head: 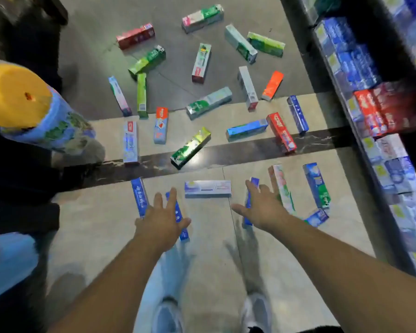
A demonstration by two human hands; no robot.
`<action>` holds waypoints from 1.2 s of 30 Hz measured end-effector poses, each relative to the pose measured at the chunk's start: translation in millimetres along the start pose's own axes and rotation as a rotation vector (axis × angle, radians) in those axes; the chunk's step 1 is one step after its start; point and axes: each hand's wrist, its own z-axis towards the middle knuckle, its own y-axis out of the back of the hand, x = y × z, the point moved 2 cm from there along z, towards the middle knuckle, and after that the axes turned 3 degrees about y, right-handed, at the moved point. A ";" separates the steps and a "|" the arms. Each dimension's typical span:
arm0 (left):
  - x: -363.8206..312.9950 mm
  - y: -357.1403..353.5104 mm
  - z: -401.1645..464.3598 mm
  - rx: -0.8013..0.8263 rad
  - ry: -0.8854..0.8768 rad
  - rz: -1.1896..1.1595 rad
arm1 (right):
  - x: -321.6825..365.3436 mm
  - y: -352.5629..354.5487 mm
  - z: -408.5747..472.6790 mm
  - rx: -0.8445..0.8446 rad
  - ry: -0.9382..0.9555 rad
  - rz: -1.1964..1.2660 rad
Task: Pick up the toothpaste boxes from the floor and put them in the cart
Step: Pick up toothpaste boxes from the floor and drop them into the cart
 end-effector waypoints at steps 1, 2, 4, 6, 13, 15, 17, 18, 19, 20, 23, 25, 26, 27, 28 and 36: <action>2.4 -15.1 13.9 0.027 0.014 0.002 | -5.0 -16.8 12.4 -0.013 -0.009 0.007; 6.6 -30.2 31.1 0.025 0.035 -0.003 | -10.5 -31.9 27.5 -0.032 -0.024 0.002; 14.7 -57.3 68.6 0.025 0.057 0.013 | -21.4 -61.2 58.1 -0.044 -0.046 -0.007; 20.1 -83.9 99.5 0.028 0.043 0.035 | -32.8 -89.1 83.3 -0.057 -0.064 -0.027; 27.8 -134.1 158.6 -0.017 0.103 0.040 | -70.2 -143.3 140.0 -0.111 -0.168 -0.112; 26.7 -141.9 163.4 -0.016 0.139 0.001 | -78.0 -151.4 147.4 -0.127 -0.237 -0.090; 25.0 -152.1 165.9 -0.003 0.146 -0.017 | -82.7 -158.5 153.4 -0.137 -0.284 -0.031; 23.9 -157.2 166.6 0.009 0.160 -0.042 | -83.3 -162.4 155.4 -0.134 -0.296 0.003; 22.2 -162.7 167.1 0.013 0.181 -0.072 | -84.1 -166.6 157.7 -0.139 -0.304 0.034; 19.6 -167.4 167.1 0.014 0.208 -0.106 | -84.0 -169.9 159.1 -0.140 -0.315 0.065; 14.5 -178.3 168.8 -0.023 0.247 -0.163 | -84.1 -179.4 166.6 -0.185 -0.327 0.009; 18.1 -176.4 168.0 -0.049 0.256 -0.159 | -85.0 -178.0 166.2 -0.214 -0.332 -0.002; 21.8 -170.7 165.7 -0.057 0.262 -0.157 | -83.8 -173.4 162.6 -0.207 -0.326 0.013; 25.1 -161.6 160.4 -0.063 0.263 -0.161 | -82.7 -166.9 156.5 -0.193 -0.311 0.025; 26.8 -148.5 151.6 -0.069 0.257 -0.164 | -79.3 -156.9 146.1 -0.179 -0.292 0.032; -28.3 40.3 8.1 -0.104 0.081 -0.229 | -14.4 -5.9 -21.4 -0.195 -0.158 0.072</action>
